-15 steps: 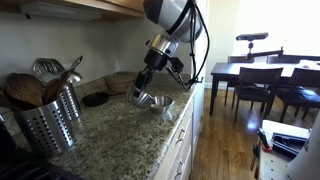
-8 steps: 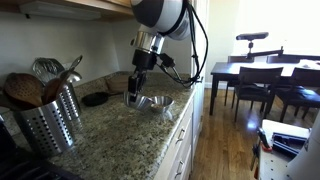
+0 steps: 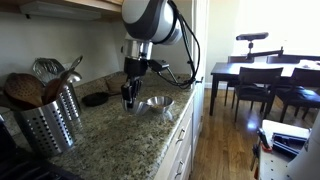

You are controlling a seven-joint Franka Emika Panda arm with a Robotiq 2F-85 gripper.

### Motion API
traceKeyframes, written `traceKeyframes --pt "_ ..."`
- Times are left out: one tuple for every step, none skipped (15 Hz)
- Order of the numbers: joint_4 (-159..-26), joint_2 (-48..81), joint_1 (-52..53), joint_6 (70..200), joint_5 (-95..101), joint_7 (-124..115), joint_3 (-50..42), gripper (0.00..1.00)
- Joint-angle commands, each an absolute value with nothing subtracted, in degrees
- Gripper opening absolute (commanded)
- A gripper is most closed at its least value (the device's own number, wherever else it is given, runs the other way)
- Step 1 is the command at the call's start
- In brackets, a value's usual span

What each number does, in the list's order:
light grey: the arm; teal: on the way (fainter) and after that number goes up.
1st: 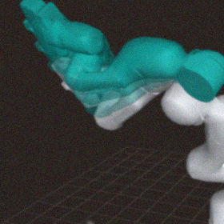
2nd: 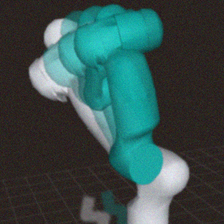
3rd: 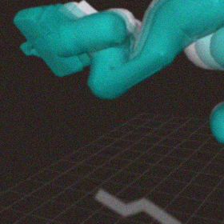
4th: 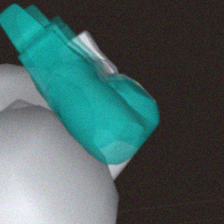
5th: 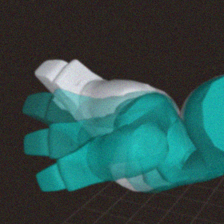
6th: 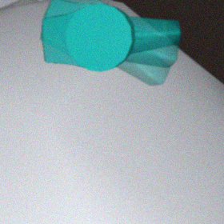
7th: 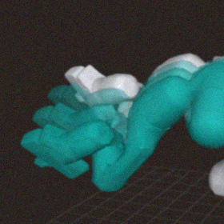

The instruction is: Pour the things in the bowl on the left into the bowl on the right

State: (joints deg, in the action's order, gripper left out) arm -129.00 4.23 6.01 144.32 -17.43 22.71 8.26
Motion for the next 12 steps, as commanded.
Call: traceKeyframes --pt "-126.03 6.67 6.4 141.28 -13.56 17.69 8.33 0.08" --pt "-125.54 7.27 6.41 140.8 -12.95 17.13 8.44 0.08" --pt "-124.85 7.91 6.54 140.22 -12.12 16.45 8.6 0.08" --pt "-124.27 8.45 6.59 139.64 -11.55 15.91 8.76 0.08" --pt "-123.55 9.01 6.83 139.06 -10.61 15.14 8.99 0.08" --pt "-122.9 9.52 6.98 138.42 -9.85 14.65 9.17 0.08" --pt "-122.18 10.14 7.33 137.65 -8.66 13.74 9.39 0.08" --pt "-121.59 10.57 7.7 137.14 -7.18 12.37 9.41 0.08" --pt "-120.89 11.23 8.14 136.47 -5.95 11.43 9.51 0.08" --pt "-120.31 11.75 8.48 135.79 -5.11 10.71 9.64 0.08" --pt "-119.67 12.46 8.84 135.19 -4.4 10.12 9.8 0.08" --pt "-119.12 13.03 9.04 134.7 -4.07 9.87 10.04 0.08"
